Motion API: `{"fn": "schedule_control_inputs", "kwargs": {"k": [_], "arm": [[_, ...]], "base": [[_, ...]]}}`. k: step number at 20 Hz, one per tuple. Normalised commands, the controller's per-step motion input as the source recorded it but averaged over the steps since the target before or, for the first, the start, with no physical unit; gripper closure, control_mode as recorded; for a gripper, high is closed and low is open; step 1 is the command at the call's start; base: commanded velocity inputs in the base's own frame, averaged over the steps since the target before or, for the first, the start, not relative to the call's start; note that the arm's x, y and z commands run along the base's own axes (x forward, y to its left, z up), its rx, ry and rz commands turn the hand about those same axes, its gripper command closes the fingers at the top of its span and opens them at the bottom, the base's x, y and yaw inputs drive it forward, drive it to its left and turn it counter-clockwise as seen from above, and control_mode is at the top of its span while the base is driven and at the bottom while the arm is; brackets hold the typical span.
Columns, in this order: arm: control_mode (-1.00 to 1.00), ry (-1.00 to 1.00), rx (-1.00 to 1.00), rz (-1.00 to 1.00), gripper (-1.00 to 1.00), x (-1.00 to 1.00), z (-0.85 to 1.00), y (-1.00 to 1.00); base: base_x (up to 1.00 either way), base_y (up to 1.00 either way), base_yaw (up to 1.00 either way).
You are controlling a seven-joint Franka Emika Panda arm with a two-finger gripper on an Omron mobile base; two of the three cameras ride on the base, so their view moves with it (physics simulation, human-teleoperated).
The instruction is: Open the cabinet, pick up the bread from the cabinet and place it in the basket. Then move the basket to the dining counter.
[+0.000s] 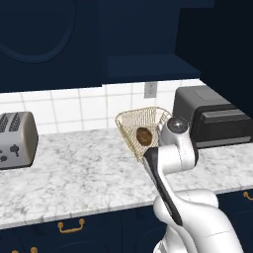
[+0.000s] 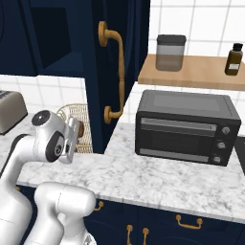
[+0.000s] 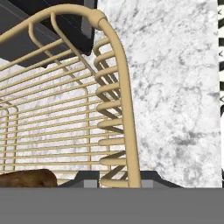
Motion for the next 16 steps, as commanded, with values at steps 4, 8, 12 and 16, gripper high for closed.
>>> {"fn": "schedule_control_inputs", "kwargs": {"k": [4, 8, 12, 16], "arm": [[-1.00, 0.10, 0.00, 0.00, 1.00, -0.23, 0.48, 0.01], [-1.00, 0.10, 0.00, 0.00, 1.00, -0.20, 0.48, 0.14], [-1.00, 0.06, 0.00, 0.00, 1.00, -0.30, 0.40, 0.01], [-1.00, 0.00, 0.00, 0.01, 1.00, 0.03, 0.19, 0.00]], "base": [[0.00, 0.00, 0.00], [0.00, 0.00, 0.00], [0.00, 0.00, 0.00], [0.00, 0.00, 0.00]]}}
